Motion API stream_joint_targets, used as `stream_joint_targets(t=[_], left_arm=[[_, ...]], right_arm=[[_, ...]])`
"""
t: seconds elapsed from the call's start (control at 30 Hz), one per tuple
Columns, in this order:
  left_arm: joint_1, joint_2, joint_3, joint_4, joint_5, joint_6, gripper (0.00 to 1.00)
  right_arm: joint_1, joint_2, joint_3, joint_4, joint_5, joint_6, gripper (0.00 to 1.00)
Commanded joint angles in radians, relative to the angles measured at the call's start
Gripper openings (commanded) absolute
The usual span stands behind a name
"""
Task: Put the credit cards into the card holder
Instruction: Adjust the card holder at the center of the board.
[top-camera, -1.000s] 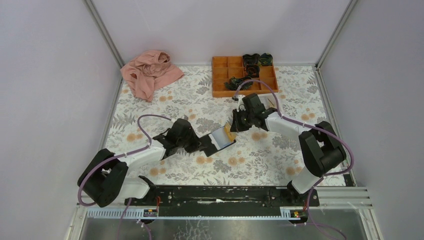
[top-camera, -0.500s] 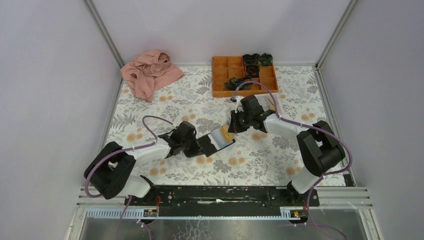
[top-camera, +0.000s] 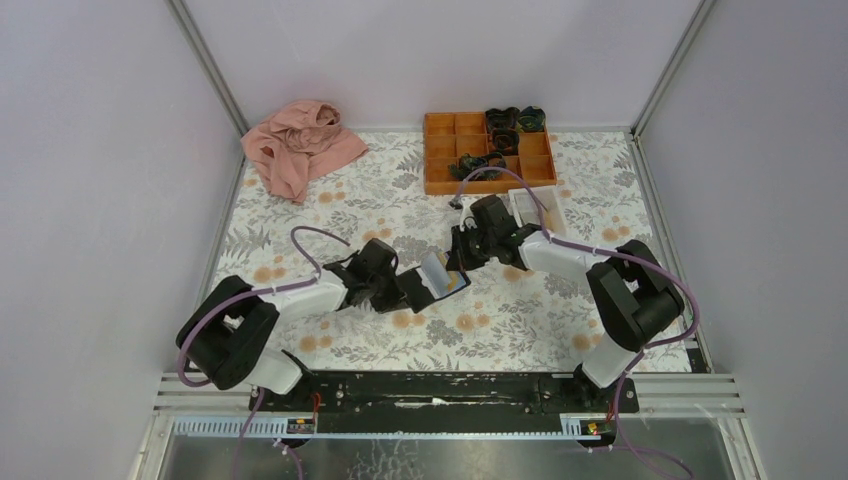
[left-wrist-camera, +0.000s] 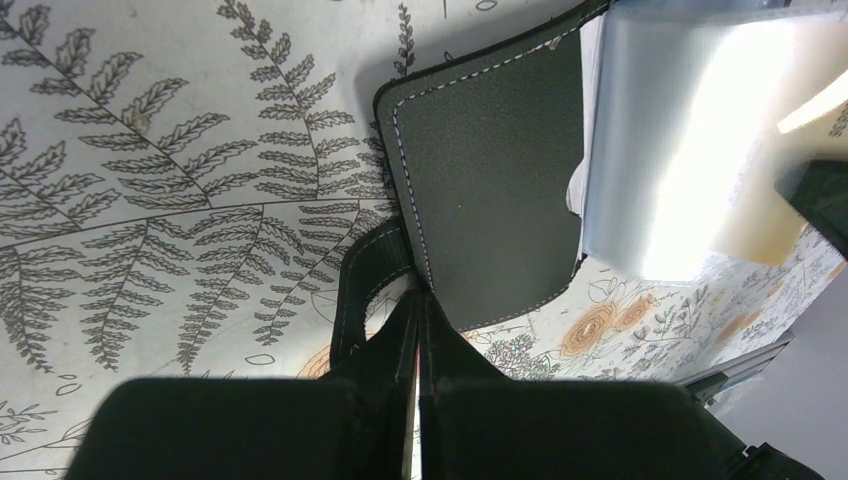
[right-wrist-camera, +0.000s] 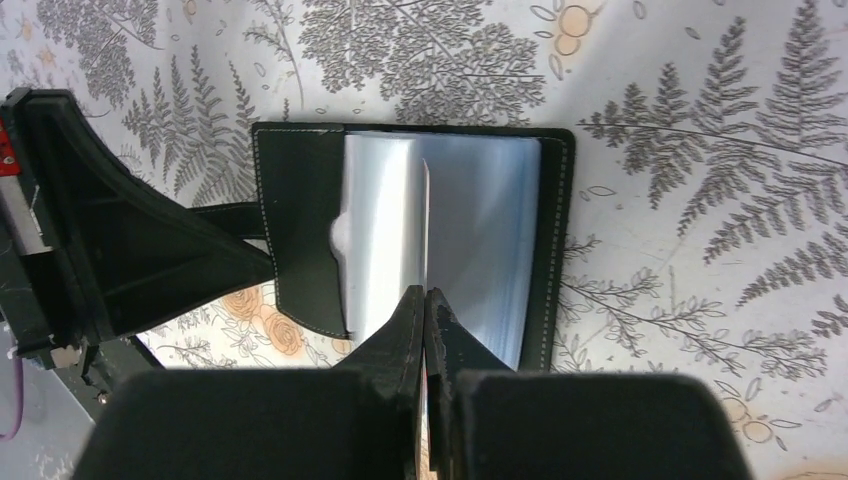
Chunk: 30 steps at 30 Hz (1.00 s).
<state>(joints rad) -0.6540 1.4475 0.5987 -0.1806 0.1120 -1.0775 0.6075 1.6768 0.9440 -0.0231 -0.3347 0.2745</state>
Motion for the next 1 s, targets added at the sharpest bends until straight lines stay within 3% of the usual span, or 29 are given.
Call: stream_joint_targets(t=[0.0,0.47,0.97], left_arm=[[-0.007,0.044,0.014,-0.046,-0.04,0.031,0.0],[-0.007,0.074,0.043,-0.081,-0.049,0.048,0.0],[-0.007,0.092,0.089,-0.123,-0.062,0.059,0.0]], right_arm=[[0.047,0.0,0.023,0.017,-0.012,0.012,0.0],[0.112,-0.052,0.078,-0.043,0.056,-0.012,0.0],[0.168,0.02,0.09,-0.038,0.057,-0.011,0.0]])
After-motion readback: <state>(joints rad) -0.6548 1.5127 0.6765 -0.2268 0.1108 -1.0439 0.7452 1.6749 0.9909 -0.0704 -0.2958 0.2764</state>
